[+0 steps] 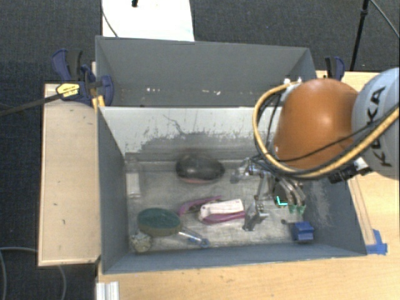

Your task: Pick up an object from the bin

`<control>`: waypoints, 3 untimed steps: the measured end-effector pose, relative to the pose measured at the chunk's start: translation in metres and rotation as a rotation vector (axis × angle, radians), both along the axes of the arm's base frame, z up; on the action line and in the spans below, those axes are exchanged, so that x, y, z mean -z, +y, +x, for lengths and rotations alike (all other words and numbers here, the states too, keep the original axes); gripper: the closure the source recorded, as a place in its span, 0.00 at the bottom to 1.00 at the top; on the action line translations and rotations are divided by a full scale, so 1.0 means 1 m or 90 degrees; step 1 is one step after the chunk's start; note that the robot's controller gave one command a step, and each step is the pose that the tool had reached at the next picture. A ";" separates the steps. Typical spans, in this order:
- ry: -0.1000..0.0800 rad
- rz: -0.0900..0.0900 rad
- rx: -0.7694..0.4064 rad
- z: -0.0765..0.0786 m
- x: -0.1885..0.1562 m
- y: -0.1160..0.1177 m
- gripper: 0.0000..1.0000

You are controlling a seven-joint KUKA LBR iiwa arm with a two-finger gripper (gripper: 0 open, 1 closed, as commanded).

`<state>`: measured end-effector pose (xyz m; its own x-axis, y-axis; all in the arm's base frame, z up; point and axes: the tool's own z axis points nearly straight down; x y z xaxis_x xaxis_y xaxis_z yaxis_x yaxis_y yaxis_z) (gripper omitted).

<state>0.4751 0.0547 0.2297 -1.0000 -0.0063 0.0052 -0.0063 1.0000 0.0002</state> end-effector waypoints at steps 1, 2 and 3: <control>0.000 0.000 0.071 0.027 0.140 0.011 0.00; -0.004 0.001 0.074 0.028 0.135 0.012 1.00; -0.011 0.001 0.025 0.026 -0.040 0.013 1.00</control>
Offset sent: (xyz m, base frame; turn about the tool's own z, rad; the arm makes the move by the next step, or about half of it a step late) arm 0.0275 0.0110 -0.1355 0.1131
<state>0.5011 0.0681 0.2698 -0.9994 0.0336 -0.0117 0.0336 0.9994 0.0019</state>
